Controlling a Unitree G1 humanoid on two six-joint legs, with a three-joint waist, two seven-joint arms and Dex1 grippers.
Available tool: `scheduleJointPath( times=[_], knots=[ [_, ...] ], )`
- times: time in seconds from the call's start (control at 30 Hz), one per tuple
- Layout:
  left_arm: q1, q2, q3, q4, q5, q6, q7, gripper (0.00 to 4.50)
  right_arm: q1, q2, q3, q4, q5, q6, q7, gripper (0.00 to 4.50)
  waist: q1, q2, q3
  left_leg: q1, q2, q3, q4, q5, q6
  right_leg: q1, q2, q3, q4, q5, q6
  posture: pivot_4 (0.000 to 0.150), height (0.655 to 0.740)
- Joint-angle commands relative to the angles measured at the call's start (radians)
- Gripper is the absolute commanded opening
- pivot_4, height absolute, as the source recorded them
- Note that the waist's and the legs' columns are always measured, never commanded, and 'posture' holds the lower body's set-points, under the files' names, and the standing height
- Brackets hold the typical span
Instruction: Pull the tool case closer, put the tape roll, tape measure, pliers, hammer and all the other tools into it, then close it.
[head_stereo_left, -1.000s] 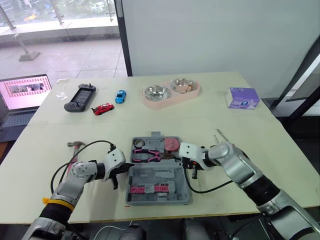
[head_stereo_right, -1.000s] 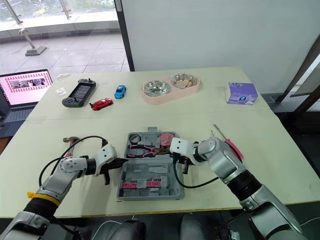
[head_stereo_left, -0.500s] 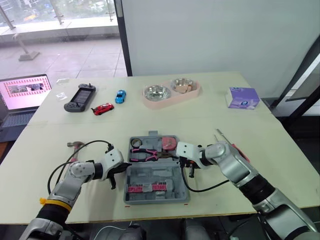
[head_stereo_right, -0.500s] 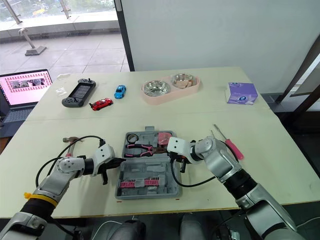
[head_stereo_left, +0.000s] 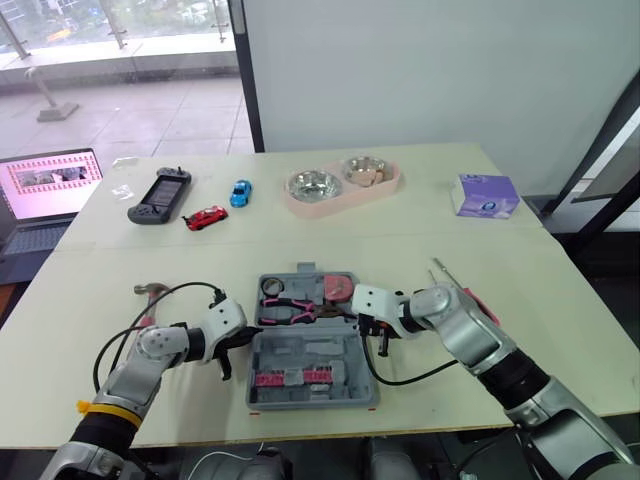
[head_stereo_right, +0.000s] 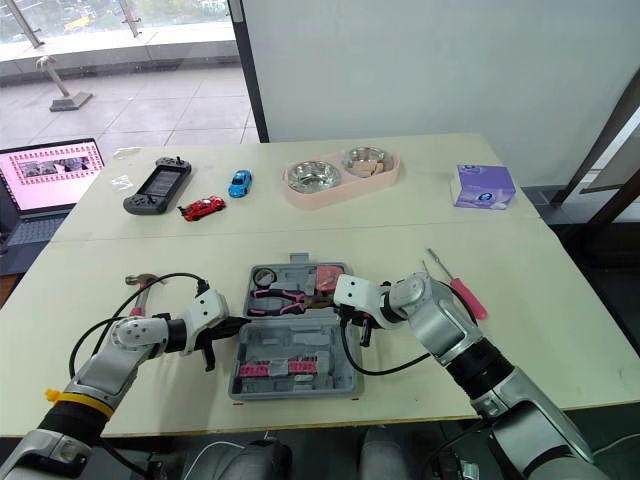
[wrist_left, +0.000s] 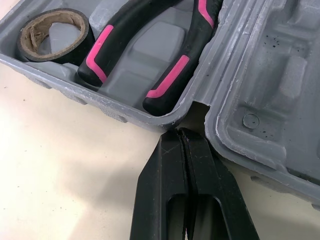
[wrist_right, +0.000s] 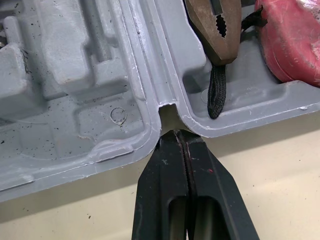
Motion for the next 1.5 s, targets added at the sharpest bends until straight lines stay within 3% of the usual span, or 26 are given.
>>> scheduleJointPath(
  times=[0.03, 0.57, 0.9, 1.03, 1.2, 1.27, 1.37, 1.5],
  knots=[
    [0.021, 0.021, 0.004, 0.011, 0.014, 0.022, 0.001, 0.02, -0.016, 0.020, 0.006, -0.024, 0.002, -0.028, -0.007, 0.00, 0.000, 0.000, 0.000, 0.000, 0.000, 0.000, 0.000, 0.000, 0.000, 0.000, 0.000, 0.000, 0.000, 0.000, 0.000, 0.150, 0.7360],
    [0.043, 0.037, 0.026, -0.018, -0.002, 0.047, 0.015, 0.02, -0.020, 0.012, -0.002, -0.002, -0.009, -0.030, -0.011, 0.00, -0.003, 0.000, 0.000, 0.000, 0.000, 0.000, 0.000, 0.000, 0.000, 0.000, 0.000, 0.000, 0.000, 0.000, 0.000, 0.150, 0.7360],
    [0.087, 0.110, 0.115, -0.038, -0.043, 0.076, 0.016, 0.02, -0.002, -0.089, -0.075, 0.028, 0.006, -0.067, -0.007, 0.00, -0.001, 0.000, 0.000, -0.001, 0.000, 0.000, 0.000, 0.000, 0.000, -0.001, 0.000, 0.000, 0.000, 0.000, 0.000, 0.150, 0.7360],
    [0.146, 0.168, 0.234, -0.109, -0.129, 0.078, -0.012, 0.02, 0.052, -0.146, -0.207, -0.038, 0.104, -0.095, 0.019, 0.00, 0.001, -0.001, 0.002, -0.002, 0.000, 0.000, 0.000, 0.000, 0.000, -0.001, 0.000, 0.000, 0.000, 0.000, 0.000, 0.150, 0.7360],
    [0.288, 0.270, 0.532, -0.226, -0.356, 0.093, -0.155, 0.02, 0.199, -0.252, -0.528, -0.113, 0.314, -0.105, 0.067, 0.00, 0.011, -0.003, 0.005, -0.004, 0.000, 0.000, -0.001, 0.000, 0.000, -0.003, -0.001, 0.000, -0.002, 0.000, 0.000, 0.150, 0.7360],
    [0.374, 0.303, 0.649, -0.229, -0.409, 0.118, -0.208, 0.00, 0.281, -0.281, -0.676, -0.105, 0.387, -0.160, 0.086, 0.53, 0.011, -0.003, 0.005, -0.004, -0.001, 0.001, -0.001, 0.000, 0.000, -0.002, -0.002, 0.000, -0.003, 0.000, 0.000, 0.150, 0.7360],
    [0.481, 0.330, 0.755, -0.183, -0.433, 0.131, -0.259, 0.72, 0.381, -0.299, -0.832, -0.081, 0.480, -0.214, 0.120, 1.52, 0.010, -0.002, 0.005, -0.003, 0.000, 0.002, -0.001, -0.001, 0.002, -0.001, -0.002, 0.000, -0.004, 0.000, 0.000, 0.150, 0.7360],
    [0.557, 0.326, 0.886, -0.061, -0.469, 0.153, -0.274, 2.70, 0.540, -0.320, -0.985, -0.022, 0.528, -0.263, 0.145, 3.48, 0.007, -0.003, 0.006, -0.002, 0.001, 0.003, -0.001, -0.001, 0.002, 0.000, -0.001, 0.000, -0.002, -0.001, 0.000, 0.150, 0.7360]
  ],
)
